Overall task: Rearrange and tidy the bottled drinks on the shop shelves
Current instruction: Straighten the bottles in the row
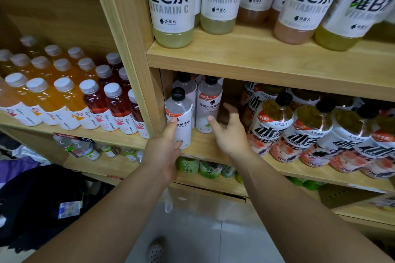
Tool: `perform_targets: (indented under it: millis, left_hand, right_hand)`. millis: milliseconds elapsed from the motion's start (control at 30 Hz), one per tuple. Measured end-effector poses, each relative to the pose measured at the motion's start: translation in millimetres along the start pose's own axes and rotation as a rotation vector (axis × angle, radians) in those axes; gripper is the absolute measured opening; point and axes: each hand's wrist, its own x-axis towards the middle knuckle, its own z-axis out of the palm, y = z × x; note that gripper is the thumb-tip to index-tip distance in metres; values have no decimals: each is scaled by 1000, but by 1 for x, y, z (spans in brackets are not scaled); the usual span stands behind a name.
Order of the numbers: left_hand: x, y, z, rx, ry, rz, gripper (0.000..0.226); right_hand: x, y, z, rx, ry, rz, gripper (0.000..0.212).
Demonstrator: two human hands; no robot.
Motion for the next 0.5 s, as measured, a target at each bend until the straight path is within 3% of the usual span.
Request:
perform_targets:
  millis: [167, 300, 500]
  left_hand:
    - [-35, 3, 0, 93, 32, 248, 21]
    - [-94, 25, 16, 155, 17, 564, 20]
    - [-181, 85, 57, 223, -69, 1021, 23]
  right_hand:
    - [-47, -31, -45, 43, -30, -191, 41]
    - [-78, -75, -101, 77, 20, -393, 11]
    - [-106, -156, -206, 106, 154, -704, 8]
